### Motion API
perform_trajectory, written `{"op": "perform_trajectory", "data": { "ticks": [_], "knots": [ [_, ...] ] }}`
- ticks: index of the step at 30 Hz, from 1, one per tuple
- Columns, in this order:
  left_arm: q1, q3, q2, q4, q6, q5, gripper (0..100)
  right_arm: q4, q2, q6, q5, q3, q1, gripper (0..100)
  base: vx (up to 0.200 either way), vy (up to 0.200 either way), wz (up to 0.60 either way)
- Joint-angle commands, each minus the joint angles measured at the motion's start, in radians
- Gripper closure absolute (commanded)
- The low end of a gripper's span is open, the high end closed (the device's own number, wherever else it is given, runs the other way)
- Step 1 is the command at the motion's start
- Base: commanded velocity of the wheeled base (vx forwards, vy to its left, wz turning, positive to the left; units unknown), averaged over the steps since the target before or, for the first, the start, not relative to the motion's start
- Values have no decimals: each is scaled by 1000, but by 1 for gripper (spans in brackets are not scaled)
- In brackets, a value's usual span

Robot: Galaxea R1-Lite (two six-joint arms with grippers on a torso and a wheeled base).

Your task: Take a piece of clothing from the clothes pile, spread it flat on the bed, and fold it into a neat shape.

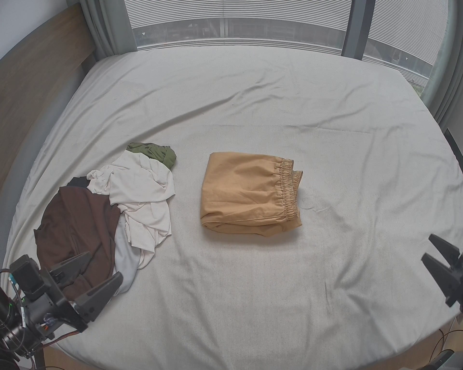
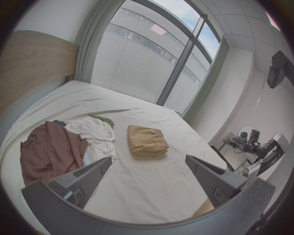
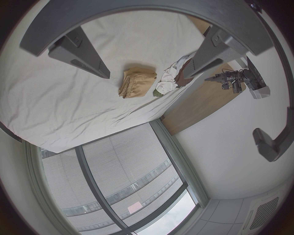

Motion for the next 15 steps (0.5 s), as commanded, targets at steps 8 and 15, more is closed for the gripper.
{"op": "perform_trajectory", "data": {
  "ticks": [8, 15],
  "knots": [
    [212, 17, -629, 453, 1, -37, 0, 742, -781, -7, -32, 25, -48, 0, 0, 0, 0],
    [312, 17, -814, 602, 60, -48, 0, 758, -775, -196, -466, 25, -46, 0, 0, 0, 0]
  ]
}}
